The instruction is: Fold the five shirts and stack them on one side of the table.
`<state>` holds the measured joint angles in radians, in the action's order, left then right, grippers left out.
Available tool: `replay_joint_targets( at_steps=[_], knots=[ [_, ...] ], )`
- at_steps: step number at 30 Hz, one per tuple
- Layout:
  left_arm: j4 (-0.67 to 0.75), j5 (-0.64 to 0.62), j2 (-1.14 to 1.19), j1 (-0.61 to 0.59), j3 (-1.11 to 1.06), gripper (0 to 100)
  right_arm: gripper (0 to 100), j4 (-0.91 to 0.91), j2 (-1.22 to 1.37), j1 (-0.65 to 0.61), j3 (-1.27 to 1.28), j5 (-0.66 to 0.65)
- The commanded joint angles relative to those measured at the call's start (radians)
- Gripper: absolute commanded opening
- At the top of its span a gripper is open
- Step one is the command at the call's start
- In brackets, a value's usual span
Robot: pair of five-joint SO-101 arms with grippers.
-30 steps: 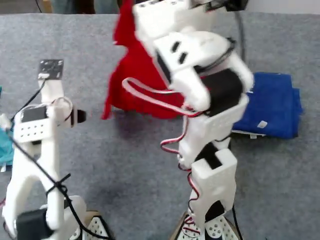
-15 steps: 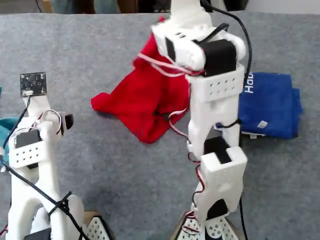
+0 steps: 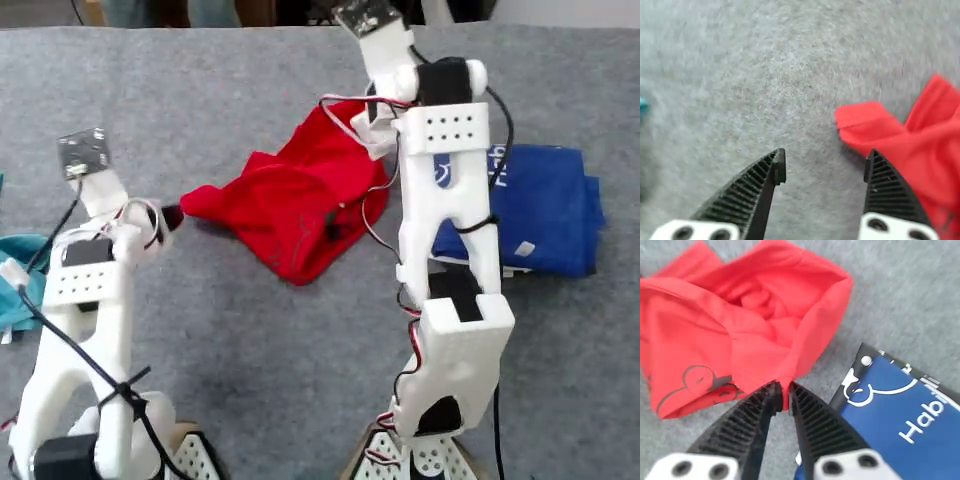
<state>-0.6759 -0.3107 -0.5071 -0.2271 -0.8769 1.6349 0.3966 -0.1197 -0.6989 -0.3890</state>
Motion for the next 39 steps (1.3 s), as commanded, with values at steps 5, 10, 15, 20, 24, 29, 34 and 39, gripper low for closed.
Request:
replay_joint_targets(
  at_steps=[5,10,15,20,24,29,34,39],
  knots=[
    [-0.003,-0.37,0.236,0.038,0.197,27,1.4,-0.11,-0.027,0.008,0.111,-0.003],
    [-0.023,-0.393,0.442,0.038,0.328,27,1.4,-0.11,-0.022,0.008,0.105,-0.003],
    [-0.166,-0.393,0.578,0.039,0.478,27,1.4,-0.112,-0.022,0.008,0.104,-0.003],
    [-0.203,-0.394,0.674,0.039,0.565,27,1.4,-0.137,-0.022,0.008,0.111,-0.003],
    [-0.207,-0.394,0.712,0.039,0.625,27,1.4,-0.137,-0.021,0.008,0.111,-0.003],
    [-0.207,-0.428,0.72,0.061,0.677,27,1.4,-0.137,-0.021,0.006,0.111,-0.003],
    [-0.209,-0.443,0.72,0.14,0.682,27,1.4,-0.133,-0.022,0.008,0.111,-0.003],
    [-0.21,-0.443,0.72,0.13,0.676,21,1.4,-0.133,-0.025,0.009,0.111,-0.003]
  ],
)
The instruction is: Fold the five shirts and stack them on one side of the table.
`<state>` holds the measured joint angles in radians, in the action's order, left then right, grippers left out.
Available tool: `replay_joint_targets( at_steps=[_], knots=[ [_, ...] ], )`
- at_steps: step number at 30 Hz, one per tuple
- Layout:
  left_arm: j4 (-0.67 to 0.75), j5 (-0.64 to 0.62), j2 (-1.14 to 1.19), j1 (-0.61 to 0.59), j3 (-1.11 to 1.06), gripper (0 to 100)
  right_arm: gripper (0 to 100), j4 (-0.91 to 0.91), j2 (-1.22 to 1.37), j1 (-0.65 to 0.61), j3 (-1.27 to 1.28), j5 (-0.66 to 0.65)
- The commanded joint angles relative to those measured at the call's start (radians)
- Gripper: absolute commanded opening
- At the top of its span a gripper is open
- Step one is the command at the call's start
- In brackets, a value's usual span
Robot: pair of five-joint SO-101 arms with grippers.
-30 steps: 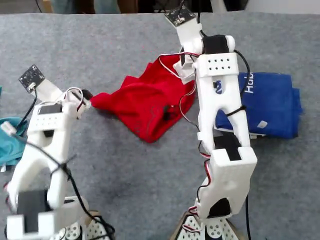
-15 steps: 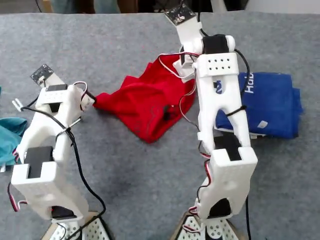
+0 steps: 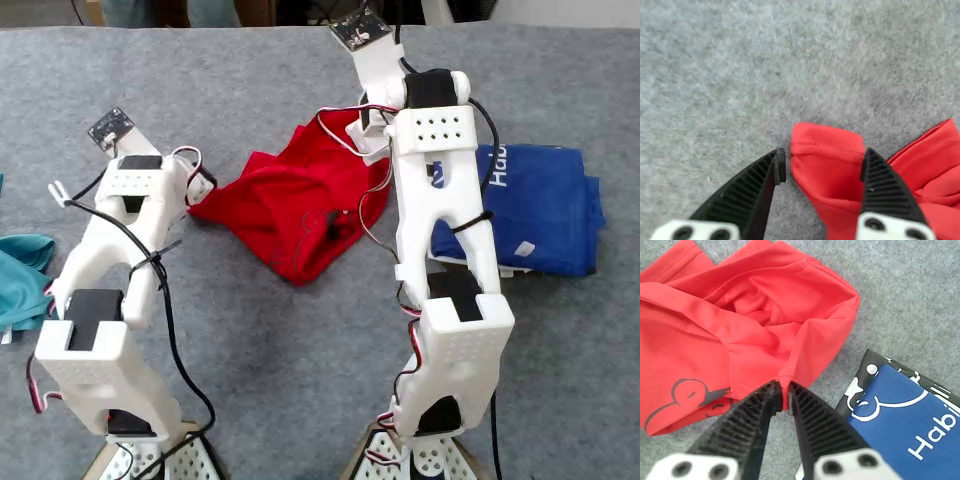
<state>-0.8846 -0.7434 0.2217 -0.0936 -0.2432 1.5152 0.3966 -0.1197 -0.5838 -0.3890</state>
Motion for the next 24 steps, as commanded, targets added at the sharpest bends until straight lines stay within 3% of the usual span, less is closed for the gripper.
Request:
replay_joint_targets(
  at_steps=[1,7,19,24],
  knots=[
    [-0.002,-0.011,-0.009,-0.013,0.041,20,1.4,-0.012,-0.027,0.009,-0.004,-0.003],
    [-0.002,-0.011,-0.008,-0.064,0.041,20,1.4,-0.017,-0.024,0.009,-0.004,-0.003],
    [0.04,-0.011,0.071,-0.048,0.042,20,1.5,-0.017,-0.022,0.008,-0.007,-0.003],
    [-0.028,-0.011,0.149,-0.048,0.136,20,1.5,-0.017,-0.022,0.008,-0.007,-0.003]
  ],
)
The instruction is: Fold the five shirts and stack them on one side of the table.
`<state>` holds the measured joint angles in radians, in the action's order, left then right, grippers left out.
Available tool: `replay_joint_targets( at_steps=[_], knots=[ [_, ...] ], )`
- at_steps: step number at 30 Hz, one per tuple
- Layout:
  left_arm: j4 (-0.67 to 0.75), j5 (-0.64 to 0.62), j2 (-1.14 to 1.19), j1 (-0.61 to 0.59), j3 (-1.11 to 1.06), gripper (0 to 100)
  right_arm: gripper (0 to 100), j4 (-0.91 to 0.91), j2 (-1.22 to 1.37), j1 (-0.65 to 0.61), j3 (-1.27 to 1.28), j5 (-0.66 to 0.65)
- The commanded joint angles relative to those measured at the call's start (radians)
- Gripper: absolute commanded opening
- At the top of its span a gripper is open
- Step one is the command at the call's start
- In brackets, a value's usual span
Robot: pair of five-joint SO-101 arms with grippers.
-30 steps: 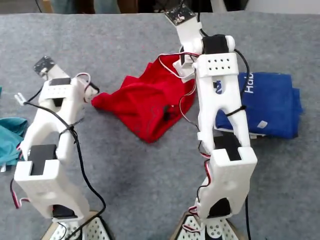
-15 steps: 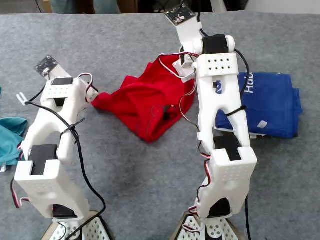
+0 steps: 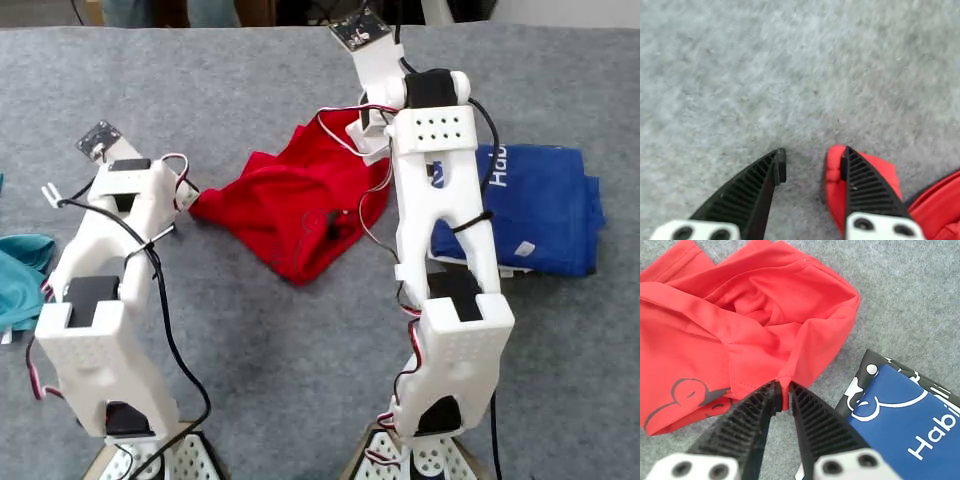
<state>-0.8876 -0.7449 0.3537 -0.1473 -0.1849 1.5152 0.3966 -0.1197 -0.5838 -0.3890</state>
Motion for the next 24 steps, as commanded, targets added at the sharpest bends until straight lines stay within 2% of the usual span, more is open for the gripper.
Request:
replay_joint_targets(
  at_steps=[1,6,13,20,24],
  knots=[
    [-0.038,-0.009,0.032,0.005,0.094,20,1.5,-0.017,-0.022,0.008,-0.007,-0.003],
    [-0.109,-0.008,0.094,0.016,0.188,19,1.5,-0.017,-0.022,0.008,-0.008,-0.003],
    [-0.132,-0.003,0.166,0.051,0.275,4,1.5,-0.017,-0.022,0.012,-0.01,-0.003],
    [-0.132,0.015,0.169,0.059,0.277,3,1.5,-0.018,-0.025,0.012,-0.012,0.002],
    [-0.172,0.069,0.149,0.038,0.305,3,1.5,-0.025,-0.028,0.008,-0.062,0.074]
  ],
)
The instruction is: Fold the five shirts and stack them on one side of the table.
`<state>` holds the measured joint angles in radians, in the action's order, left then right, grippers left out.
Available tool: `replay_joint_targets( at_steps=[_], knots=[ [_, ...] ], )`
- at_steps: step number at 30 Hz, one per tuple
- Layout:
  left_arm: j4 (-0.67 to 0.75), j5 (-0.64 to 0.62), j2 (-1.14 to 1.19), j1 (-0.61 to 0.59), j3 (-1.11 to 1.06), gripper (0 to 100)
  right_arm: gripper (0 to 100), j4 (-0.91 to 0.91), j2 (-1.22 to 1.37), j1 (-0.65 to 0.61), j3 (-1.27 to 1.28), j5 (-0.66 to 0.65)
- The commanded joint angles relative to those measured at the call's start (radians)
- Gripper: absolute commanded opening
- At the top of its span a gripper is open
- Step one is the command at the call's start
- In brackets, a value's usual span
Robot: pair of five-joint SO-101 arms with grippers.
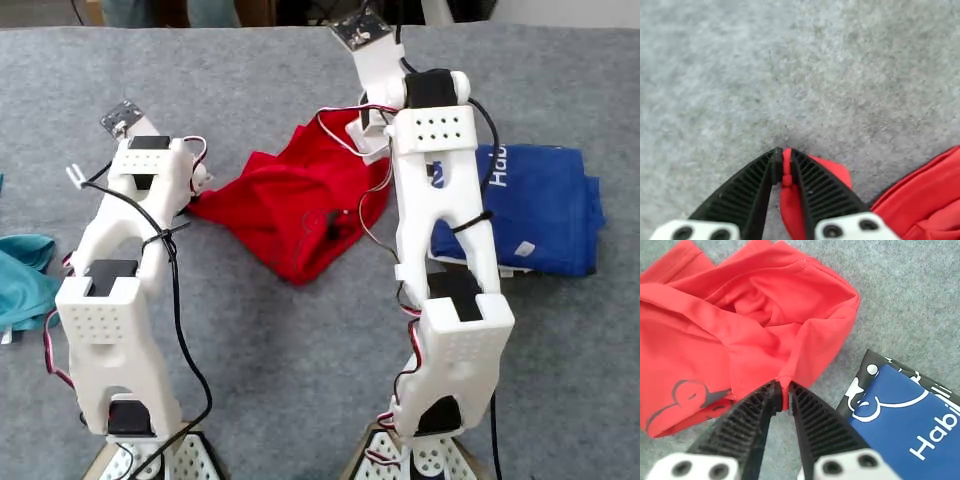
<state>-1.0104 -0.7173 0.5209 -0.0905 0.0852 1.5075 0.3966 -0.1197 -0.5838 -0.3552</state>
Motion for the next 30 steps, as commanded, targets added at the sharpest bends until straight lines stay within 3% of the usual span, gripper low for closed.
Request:
replay_joint_targets(
  at_steps=[1,8,16,24,30],
  knots=[
    [-0.092,0.051,-0.038,-0.036,0.062,3,1.5,-0.015,-0.028,0.008,-0.099,0.066],
    [-0.321,0.126,-0.23,-0.168,0.32,3,1.5,0.072,-0.028,0.005,-0.553,0.287],
    [-0.574,0.175,-0.468,-0.17,0.667,3,1.5,0.14,-0.031,-0.091,-1.102,0.431],
    [-0.746,0.301,-0.635,-0.179,0.954,3,1.5,0.035,-0.289,-0.094,-1.063,0.471],
    [-0.749,0.382,-0.81,-0.18,0.967,3,1.5,-0.029,-0.417,-0.095,-1.055,0.471]
  ],
)
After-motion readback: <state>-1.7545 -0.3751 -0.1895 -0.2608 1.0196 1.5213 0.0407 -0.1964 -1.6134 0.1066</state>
